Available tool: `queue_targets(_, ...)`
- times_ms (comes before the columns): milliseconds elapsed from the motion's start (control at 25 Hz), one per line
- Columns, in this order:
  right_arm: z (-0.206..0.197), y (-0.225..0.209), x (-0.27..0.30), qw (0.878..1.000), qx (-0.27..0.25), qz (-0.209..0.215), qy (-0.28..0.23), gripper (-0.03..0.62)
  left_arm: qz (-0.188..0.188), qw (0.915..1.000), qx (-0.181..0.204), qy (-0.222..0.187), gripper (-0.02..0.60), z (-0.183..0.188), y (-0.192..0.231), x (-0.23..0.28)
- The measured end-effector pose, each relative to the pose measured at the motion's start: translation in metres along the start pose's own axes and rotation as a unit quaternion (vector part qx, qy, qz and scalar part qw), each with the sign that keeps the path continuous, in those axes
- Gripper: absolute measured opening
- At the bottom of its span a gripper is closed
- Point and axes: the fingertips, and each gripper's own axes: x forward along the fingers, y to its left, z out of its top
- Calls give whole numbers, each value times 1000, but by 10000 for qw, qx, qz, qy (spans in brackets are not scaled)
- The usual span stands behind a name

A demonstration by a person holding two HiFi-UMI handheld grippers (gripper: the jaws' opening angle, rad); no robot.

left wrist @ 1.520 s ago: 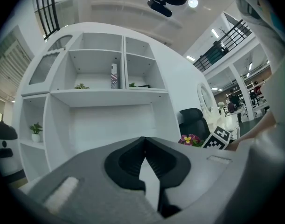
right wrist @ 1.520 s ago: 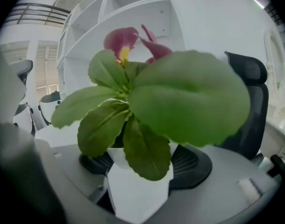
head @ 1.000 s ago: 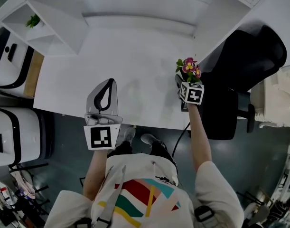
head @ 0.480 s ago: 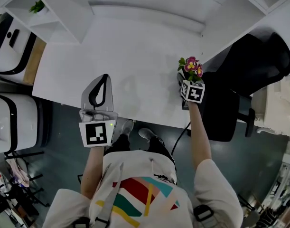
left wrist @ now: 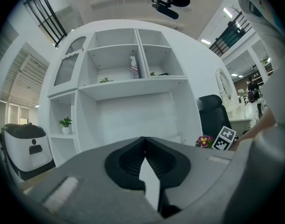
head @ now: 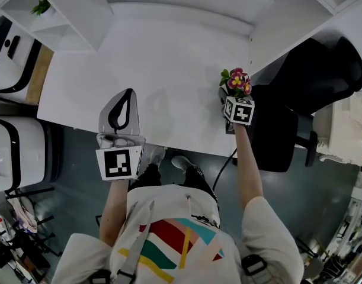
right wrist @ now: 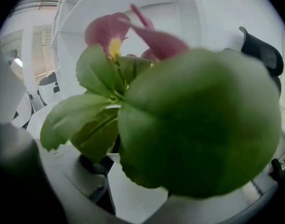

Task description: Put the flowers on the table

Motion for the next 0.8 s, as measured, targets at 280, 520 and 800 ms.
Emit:
queue_targets(280, 1, 0, 0, 9999, 127, 63, -44, 336, -78, 10000, 13, -8, 3, 1, -4, 4)
queue_targets(520, 2, -1, 1, 9999, 148, 18, -74, 336, -67, 10000, 67, -8, 3, 3, -2, 6)
queue_targets(800, 6, 5, -2, 9991, 315, 82, -256, 396, -130, 9998, 147, -15, 3, 6, -1, 8)
